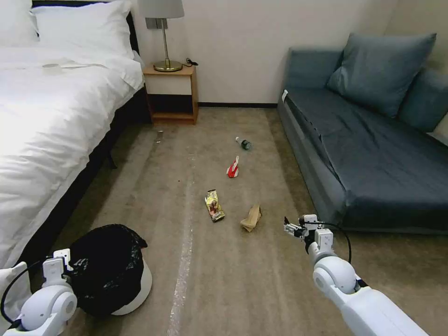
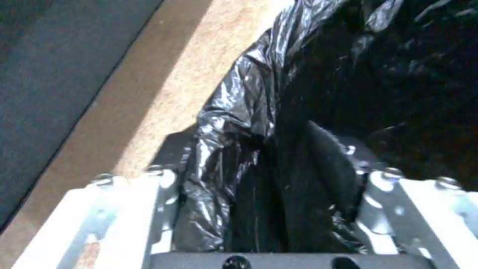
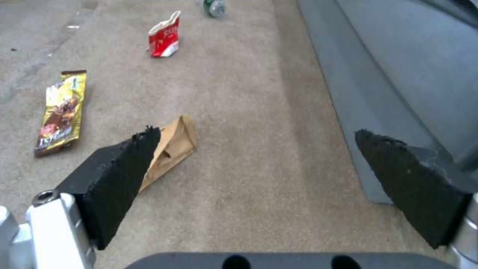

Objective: Pick up the trash bin, then pick up the garbage on the floor and place it into the trash bin.

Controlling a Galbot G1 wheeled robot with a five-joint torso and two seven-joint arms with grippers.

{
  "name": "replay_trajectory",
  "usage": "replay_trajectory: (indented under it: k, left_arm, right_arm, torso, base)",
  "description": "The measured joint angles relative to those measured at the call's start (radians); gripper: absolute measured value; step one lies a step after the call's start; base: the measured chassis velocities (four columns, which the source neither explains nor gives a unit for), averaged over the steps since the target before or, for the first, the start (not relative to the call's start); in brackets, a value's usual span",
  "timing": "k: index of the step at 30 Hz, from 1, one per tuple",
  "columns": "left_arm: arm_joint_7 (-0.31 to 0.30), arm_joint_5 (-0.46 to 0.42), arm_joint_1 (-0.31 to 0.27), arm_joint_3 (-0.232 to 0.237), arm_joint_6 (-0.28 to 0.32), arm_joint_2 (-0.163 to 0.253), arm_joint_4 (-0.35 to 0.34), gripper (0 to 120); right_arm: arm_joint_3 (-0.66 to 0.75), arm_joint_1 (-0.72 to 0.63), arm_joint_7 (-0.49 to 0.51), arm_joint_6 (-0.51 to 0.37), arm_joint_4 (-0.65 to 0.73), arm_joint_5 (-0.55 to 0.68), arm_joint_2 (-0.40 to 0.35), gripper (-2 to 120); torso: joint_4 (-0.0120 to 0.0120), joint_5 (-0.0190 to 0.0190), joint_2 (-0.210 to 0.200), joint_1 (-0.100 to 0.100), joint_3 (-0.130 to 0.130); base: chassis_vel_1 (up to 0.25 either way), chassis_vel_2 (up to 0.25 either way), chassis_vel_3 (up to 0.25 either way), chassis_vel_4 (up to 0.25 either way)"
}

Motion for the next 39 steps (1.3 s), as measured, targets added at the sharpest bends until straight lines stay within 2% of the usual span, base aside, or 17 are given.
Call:
replay_trajectory:
  k: [2,3,5,6,8,9,11,12,15,19,21,23,28,30,39]
  left_arm:
    - [0.022,0.011,0.014,-0.012,-0.018,0.003,-0.017,38]
    - [0.022,0.011,0.014,-0.012,-0.018,0.003,-0.017,38]
    - [0.042,0.02,0.03,-0.03,-0.035,0.003,-0.042,26]
    - [0.042,0.02,0.03,-0.03,-0.035,0.003,-0.042,26]
    - [0.065,0.051,0.042,-0.052,-0.064,0.001,-0.054,16]
    - [0.065,0.051,0.042,-0.052,-0.064,0.001,-0.054,16]
    - [0.097,0.112,0.057,-0.072,-0.104,-0.011,-0.062,9]
    - [0.097,0.112,0.057,-0.072,-0.104,-0.011,-0.062,9]
    - [0.136,0.198,0.069,-0.089,-0.135,-0.021,-0.067,9]
    - [0.15,0.232,0.074,-0.098,-0.144,-0.024,-0.08,9]
    - [0.17,0.297,0.075,-0.113,-0.161,-0.031,-0.086,8]
    - [0.174,0.315,0.075,-0.118,-0.167,-0.033,-0.09,8]
    - [0.181,0.366,0.069,-0.141,-0.179,-0.041,-0.112,7]
    - [0.191,0.42,0.052,-0.166,-0.193,-0.045,-0.138,7]
    - [0.198,0.44,0.047,-0.197,-0.193,-0.043,-0.198,7]
  right_arm:
    - [0.0,0.0,0.006,-0.002,0.008,0.0,0.004,100]
    - [0.0,0.0,0.006,-0.002,0.008,0.0,0.004,100]
    - [0.0,-0.002,0.013,-0.011,0.023,0.0,0.005,100]
    - [0.0,-0.002,0.013,-0.011,0.023,0.0,0.005,100]
    - [0.005,-0.006,0.019,-0.019,0.037,0.002,0.006,100]
    - [0.005,-0.006,0.019,-0.019,0.037,0.002,0.006,100]
    - [0.022,-0.025,0.021,-0.023,0.056,0.004,0.006,100]
    - [0.022,-0.025,0.021,-0.023,0.056,0.004,0.006,100]
    - [0.046,-0.053,0.021,-0.021,0.073,0.009,0.005,100]
    - [0.06,-0.071,0.018,-0.013,0.084,0.01,0.003,100]
    - [0.081,-0.087,0.014,-0.007,0.097,0.016,0.0,100]
    - [0.089,-0.094,0.009,-0.005,0.102,0.019,-0.001,100]
    - [0.119,-0.113,-0.021,0.018,0.127,0.024,-0.011,100]
    - [0.131,-0.129,-0.06,0.055,0.145,0.013,-0.023,100]
    - [0.133,-0.139,-0.132,0.129,0.15,-0.033,-0.029,100]
  torso:
    - [-0.0003,-0.0003,0.0,0.0,0.0]
    - [-0.0003,-0.0003,0.0,0.0,0.0]
    - [-0.0005,-0.0001,0.0,0.0,0.0]
    - [-0.0005,-0.0001,0.0,0.0,0.0]
    - [0.0001,0.0018,0.0,0.0,0.0]
    - [0.0001,0.0018,0.0,0.0,0.0]
    - [0.0002,0.0019,0.0,0.0,0.0]
    - [0.0002,0.0019,0.0,0.0,0.0]
    - [0.0003,0.0017,0.0,0.0,0.0]
    - [0.0003,0.0022,0.0,0.0,0.0]
    - [0.0003,0.0022,0.0,0.0,0.0]
    - [0.0004,0.0023,0.0,0.0,0.0]
    - [0.0005,0.0022,0.0,0.0,0.0]
    - [0.0003,0.0023,0.0,0.0,0.0]
    - [0.0007,0.0023,0.0,0.0,0.0]
  base:
    - [0.0,0.0,0.0,0.0]
    - [0.0,0.0,0.0,0.0]
    - [0.0,0.0,0.0,0.0]
    - [0.0,0.0,0.0,0.0]
    - [0.0,0.0,0.0,0.0]
    - [0.0,0.0,0.0,0.0]
    - [0.0,0.0,0.0,0.0]
    - [0.0,0.0,0.0,0.0]
    - [0.0,0.0,0.0,0.0]
    - [0.0,0.0,0.0,0.0]
    - [0.0,0.0,0.0,0.0]
    - [0.0,0.0,0.0,0.0]
    - [0.0,0.0,0.0,0.0]
    - [0.0,0.0,0.0,0.0]
    - [0.0,0.0,0.0,0.0]
